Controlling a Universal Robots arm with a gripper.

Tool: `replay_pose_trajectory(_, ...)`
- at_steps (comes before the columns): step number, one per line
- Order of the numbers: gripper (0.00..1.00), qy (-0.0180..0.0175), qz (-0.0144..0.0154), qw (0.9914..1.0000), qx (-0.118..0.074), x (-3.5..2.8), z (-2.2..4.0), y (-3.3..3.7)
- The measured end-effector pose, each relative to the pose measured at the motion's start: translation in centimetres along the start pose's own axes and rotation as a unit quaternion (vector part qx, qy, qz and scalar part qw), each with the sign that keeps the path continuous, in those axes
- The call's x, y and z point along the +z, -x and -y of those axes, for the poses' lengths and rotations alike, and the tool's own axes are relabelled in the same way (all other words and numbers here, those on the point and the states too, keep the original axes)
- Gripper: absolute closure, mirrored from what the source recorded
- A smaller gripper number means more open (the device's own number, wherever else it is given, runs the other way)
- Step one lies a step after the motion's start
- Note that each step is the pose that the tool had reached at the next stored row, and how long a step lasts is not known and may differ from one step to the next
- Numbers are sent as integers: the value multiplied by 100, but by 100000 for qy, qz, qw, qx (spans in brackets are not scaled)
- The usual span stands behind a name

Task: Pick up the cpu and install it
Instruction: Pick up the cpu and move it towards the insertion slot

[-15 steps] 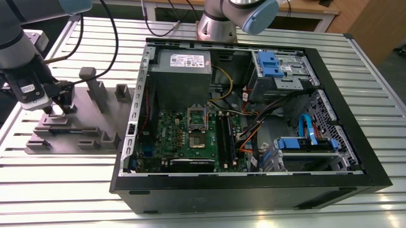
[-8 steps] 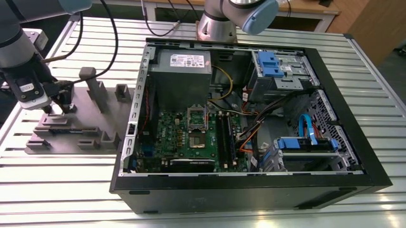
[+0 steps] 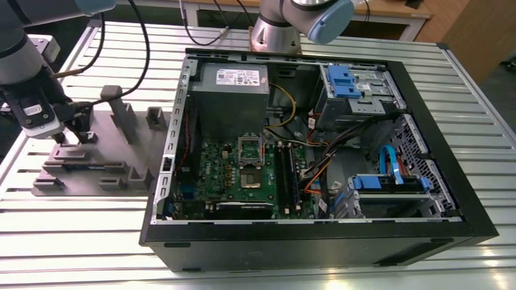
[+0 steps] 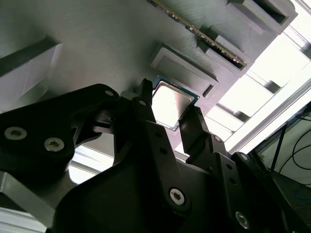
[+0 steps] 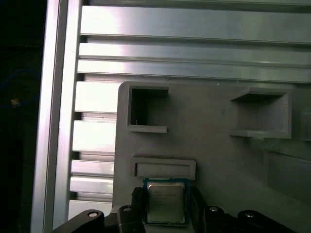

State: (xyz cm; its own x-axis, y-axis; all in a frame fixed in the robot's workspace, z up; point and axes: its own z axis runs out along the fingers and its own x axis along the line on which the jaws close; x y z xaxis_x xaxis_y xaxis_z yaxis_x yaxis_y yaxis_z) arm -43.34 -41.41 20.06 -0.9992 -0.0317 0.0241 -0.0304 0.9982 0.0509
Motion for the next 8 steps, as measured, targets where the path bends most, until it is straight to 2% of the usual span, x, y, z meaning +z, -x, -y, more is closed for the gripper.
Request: replay_pose_trajectory(8,53,2,3,100000,1,-21,-1,0)
